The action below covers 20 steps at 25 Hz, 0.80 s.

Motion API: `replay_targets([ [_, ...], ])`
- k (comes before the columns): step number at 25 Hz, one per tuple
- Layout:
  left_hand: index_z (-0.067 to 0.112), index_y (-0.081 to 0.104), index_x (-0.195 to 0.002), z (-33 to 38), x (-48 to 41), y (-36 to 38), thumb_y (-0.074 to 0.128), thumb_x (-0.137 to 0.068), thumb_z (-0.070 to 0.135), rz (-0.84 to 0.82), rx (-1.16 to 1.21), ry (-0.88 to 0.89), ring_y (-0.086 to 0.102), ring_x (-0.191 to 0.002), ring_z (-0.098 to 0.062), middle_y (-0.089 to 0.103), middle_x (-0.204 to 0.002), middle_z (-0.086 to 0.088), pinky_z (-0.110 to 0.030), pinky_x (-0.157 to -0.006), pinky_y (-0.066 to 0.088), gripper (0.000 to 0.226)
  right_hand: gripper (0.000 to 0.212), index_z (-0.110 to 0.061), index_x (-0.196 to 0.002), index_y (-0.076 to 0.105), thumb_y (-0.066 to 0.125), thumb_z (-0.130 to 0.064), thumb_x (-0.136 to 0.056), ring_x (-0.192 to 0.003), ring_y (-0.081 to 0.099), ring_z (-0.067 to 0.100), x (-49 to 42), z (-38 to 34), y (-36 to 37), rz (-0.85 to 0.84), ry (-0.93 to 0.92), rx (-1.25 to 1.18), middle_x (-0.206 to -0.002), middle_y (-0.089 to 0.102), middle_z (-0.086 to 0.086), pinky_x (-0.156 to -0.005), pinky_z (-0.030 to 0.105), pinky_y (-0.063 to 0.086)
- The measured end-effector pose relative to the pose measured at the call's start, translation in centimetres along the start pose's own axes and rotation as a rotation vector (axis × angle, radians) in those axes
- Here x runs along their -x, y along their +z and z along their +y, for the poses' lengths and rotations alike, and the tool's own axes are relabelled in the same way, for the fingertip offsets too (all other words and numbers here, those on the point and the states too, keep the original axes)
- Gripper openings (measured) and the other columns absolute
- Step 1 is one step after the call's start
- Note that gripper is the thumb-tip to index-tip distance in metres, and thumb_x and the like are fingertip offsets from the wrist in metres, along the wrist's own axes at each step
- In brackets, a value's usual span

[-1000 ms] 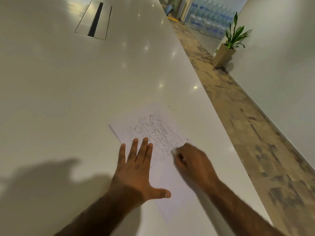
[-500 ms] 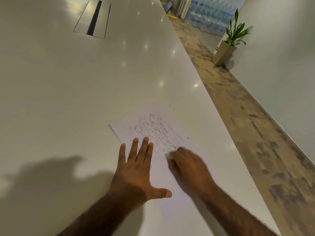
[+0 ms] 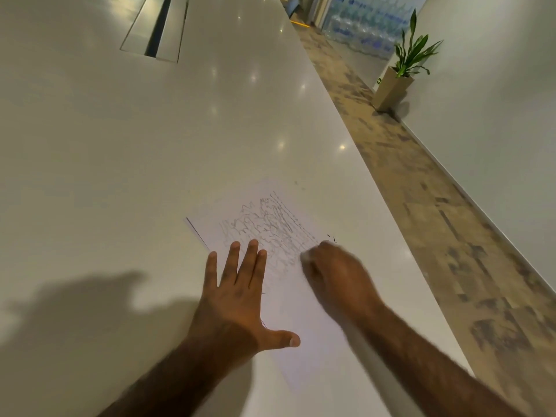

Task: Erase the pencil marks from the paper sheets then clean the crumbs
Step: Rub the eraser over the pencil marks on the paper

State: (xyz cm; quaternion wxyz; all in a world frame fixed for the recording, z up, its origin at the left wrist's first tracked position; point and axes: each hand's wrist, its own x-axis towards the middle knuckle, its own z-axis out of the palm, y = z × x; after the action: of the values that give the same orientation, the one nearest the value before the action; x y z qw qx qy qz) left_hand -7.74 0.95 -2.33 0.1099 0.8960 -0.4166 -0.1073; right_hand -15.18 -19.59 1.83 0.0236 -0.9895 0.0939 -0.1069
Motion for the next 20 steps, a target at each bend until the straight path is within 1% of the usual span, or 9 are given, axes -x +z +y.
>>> replay_targets([
  [1,0.020,-0.025,-0.159,-0.1,0.0,0.3,-0.004,-0.049,0.112,0.024,0.010,-0.020,-0.041,-0.149,-0.027,-0.039,-0.164,-0.003,-0.058,-0.117,-0.029,0.145,0.031,-0.019,-0.072,0.048,0.055,-0.021,-0.102,-0.063,0.046,0.017,-1.1,1.3,-0.7,0.041,0.106,0.005,-0.071,0.047,-0.007,-0.056,0.033,0.036],
  [3,0.022,-0.035,-0.154,-0.2,0.0,0.6,-0.005,-0.046,0.113,0.018,-0.005,-0.022,-0.050,-0.143,-0.025,-0.049,-0.158,-0.001,-0.058,-0.113,-0.034,0.144,0.035,-0.016,-0.068,0.046,0.057,-0.021,-0.101,-0.062,0.047,0.019,-1.7,2.2,-1.2,0.081,0.195,-0.022,-0.068,0.050,-0.003,-0.056,0.037,0.042],
  [5,0.019,-0.022,-0.160,0.0,0.0,0.2,-0.001,-0.050,0.112,0.007,-0.009,-0.024,-0.038,-0.150,-0.028,-0.037,-0.165,-0.004,-0.058,-0.118,-0.027,0.146,0.029,-0.021,-0.071,0.048,0.058,-0.023,-0.098,-0.064,0.043,0.011,-0.2,-0.8,-0.5,0.041,0.089,-0.053,-0.069,0.048,-0.008,-0.054,0.029,0.039],
  [7,0.016,-0.002,-0.164,0.1,0.2,0.1,0.004,-0.055,0.111,0.019,-0.030,-0.013,-0.019,-0.156,-0.032,-0.017,-0.171,-0.007,-0.060,-0.122,-0.015,0.145,0.022,-0.028,-0.079,0.047,0.052,-0.027,-0.100,-0.066,0.032,0.007,2.6,-3.2,1.1,-0.043,-0.138,-0.058,-0.073,0.036,-0.015,-0.056,0.018,0.023],
  [9,0.014,0.007,-0.164,0.0,0.2,0.0,0.011,-0.059,0.110,0.011,-0.032,-0.001,-0.010,-0.158,-0.034,-0.007,-0.172,-0.009,-0.060,-0.123,-0.009,0.143,0.024,-0.026,-0.079,0.045,0.046,-0.028,-0.103,-0.066,0.031,0.008,1.9,-1.9,1.3,-0.020,-0.149,-0.014,-0.075,0.034,-0.015,-0.058,0.023,0.022],
  [13,0.023,-0.041,-0.151,-0.1,0.0,0.4,-0.005,-0.045,0.113,-0.003,0.014,-0.039,-0.050,-0.143,-0.025,-0.052,-0.156,-0.001,-0.060,-0.115,-0.031,0.144,0.036,-0.012,-0.068,0.048,0.056,-0.019,-0.102,-0.059,0.046,0.019,-1.4,1.7,-0.9,0.077,0.149,-0.023,-0.065,0.048,-0.001,-0.054,0.038,0.040],
  [15,0.023,-0.043,-0.149,0.0,-0.1,0.3,-0.007,-0.042,0.113,-0.033,0.023,-0.033,-0.053,-0.140,-0.025,-0.055,-0.154,0.000,-0.060,-0.114,-0.032,0.144,0.034,-0.018,-0.067,0.047,0.058,-0.020,-0.100,-0.059,0.045,0.014,-0.8,0.2,-1.0,0.079,0.136,-0.052,-0.064,0.048,-0.005,-0.053,0.034,0.041],
  [18,0.022,-0.041,-0.151,0.0,0.1,0.1,-0.008,-0.043,0.111,-0.049,-0.002,-0.037,-0.054,-0.140,-0.025,-0.055,-0.154,-0.001,-0.058,-0.113,-0.034,0.144,0.024,-0.029,-0.076,0.044,0.051,-0.027,-0.099,-0.062,0.033,0.007,2.5,-2.8,0.4,-0.037,-0.108,-0.051,-0.069,0.040,-0.013,-0.053,0.016,0.022],
  [20,0.022,-0.045,-0.148,0.0,0.0,0.1,-0.011,-0.042,0.111,-0.063,-0.022,-0.037,-0.056,-0.138,-0.025,-0.057,-0.152,-0.001,-0.058,-0.112,-0.035,0.142,0.026,-0.025,-0.077,0.048,0.045,-0.028,-0.102,-0.062,0.036,0.008,1.6,-1.3,0.7,-0.018,-0.097,-0.008,-0.071,0.044,-0.011,-0.054,0.020,0.024],
])
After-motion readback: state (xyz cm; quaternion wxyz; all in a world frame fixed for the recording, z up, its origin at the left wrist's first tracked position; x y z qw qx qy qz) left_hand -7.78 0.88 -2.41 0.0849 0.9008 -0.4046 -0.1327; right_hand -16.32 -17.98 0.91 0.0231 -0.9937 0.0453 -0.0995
